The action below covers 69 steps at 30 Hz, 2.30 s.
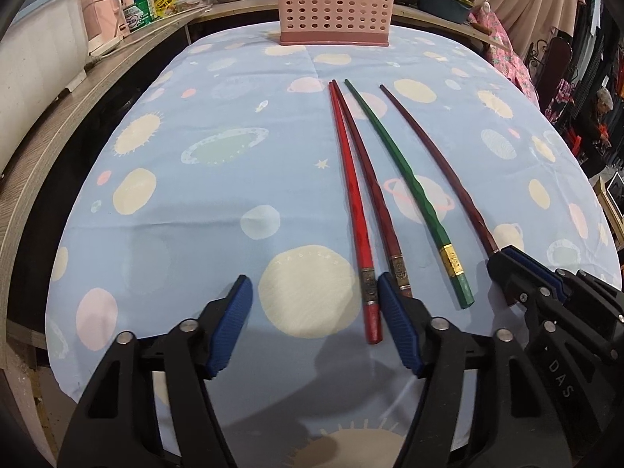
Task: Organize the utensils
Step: 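Close the right gripper on a dark red chopstick while the left grasps a red chopstick, then lift both held chopsticks and carry them over the pink basket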
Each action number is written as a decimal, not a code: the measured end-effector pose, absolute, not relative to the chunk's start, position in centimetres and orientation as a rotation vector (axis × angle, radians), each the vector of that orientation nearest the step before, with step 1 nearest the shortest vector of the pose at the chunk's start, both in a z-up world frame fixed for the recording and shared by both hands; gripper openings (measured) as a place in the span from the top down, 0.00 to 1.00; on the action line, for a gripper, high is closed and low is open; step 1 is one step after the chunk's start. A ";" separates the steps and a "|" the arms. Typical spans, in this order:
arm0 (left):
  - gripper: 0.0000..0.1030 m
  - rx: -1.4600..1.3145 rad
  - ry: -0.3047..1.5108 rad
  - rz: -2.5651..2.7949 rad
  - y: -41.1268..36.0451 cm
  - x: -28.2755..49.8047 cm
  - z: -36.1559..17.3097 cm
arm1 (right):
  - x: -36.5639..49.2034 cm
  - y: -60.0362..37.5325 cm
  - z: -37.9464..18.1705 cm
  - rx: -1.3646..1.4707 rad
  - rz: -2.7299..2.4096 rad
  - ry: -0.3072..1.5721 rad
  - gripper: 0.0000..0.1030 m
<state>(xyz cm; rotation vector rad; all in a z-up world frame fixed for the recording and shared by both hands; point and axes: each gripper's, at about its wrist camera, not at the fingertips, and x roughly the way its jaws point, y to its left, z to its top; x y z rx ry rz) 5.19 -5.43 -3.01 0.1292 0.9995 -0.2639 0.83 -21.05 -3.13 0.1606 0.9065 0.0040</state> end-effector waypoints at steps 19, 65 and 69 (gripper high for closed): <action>0.93 0.077 1.005 -0.314 -4.3 5.7 -0.9 | 0.7 -22.0 -1.2 0.182 0.011 0.887 0.94; 0.93 -0.136 0.553 -0.301 -3.1 23.2 24.7 | 18.0 -30.9 23.2 0.371 0.042 0.356 0.94; 0.93 -0.166 0.472 -0.298 -4.0 25.8 28.0 | 20.6 -31.5 26.4 0.378 0.040 0.285 0.94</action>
